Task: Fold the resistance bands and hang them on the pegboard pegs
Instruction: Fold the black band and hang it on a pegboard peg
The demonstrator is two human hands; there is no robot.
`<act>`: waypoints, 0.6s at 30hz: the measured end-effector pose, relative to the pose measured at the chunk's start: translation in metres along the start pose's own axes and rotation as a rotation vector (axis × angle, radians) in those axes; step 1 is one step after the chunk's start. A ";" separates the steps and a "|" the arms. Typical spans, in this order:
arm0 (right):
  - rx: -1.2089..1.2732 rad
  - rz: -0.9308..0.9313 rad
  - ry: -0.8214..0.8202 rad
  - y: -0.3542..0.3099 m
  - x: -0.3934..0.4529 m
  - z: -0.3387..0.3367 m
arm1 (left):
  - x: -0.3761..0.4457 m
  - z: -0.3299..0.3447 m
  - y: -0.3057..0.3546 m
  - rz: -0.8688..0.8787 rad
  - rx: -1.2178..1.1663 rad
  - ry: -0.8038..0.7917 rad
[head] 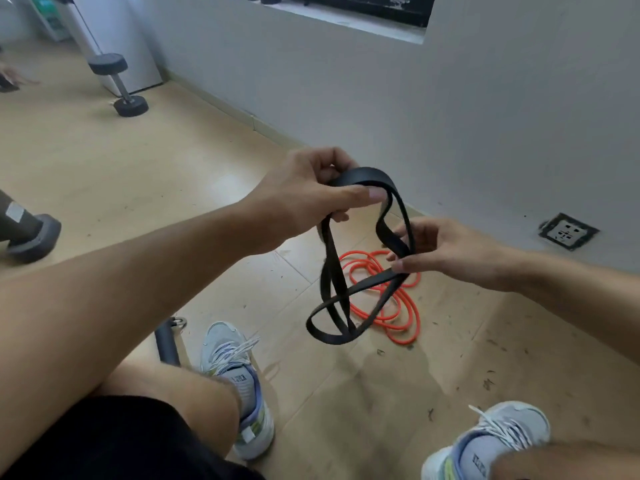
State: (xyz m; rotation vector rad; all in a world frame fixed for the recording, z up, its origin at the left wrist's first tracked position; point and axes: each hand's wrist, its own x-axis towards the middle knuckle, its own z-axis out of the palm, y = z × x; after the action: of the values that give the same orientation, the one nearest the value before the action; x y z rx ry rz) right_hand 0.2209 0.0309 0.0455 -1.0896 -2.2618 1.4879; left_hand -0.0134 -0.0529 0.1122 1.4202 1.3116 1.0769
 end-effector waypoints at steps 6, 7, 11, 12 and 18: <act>0.012 0.022 -0.025 -0.007 0.008 0.016 | -0.005 -0.002 0.005 -0.006 -0.118 0.005; -0.013 0.039 -0.039 -0.008 0.008 0.021 | -0.006 0.000 0.006 -0.011 -0.116 0.006; -0.087 0.107 0.010 -0.006 0.011 0.036 | -0.007 0.009 0.009 -0.064 -0.056 0.053; -0.121 0.127 0.043 -0.003 0.013 0.039 | -0.006 0.012 0.009 -0.094 -0.062 0.077; -0.281 0.324 0.154 0.016 0.018 0.042 | -0.005 0.021 0.012 -0.257 -0.270 0.125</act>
State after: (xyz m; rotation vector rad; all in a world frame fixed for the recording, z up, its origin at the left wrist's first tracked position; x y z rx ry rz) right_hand 0.1927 0.0177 0.0084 -1.6584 -2.3146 1.1560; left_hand 0.0089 -0.0599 0.1194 0.9697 1.3380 1.1328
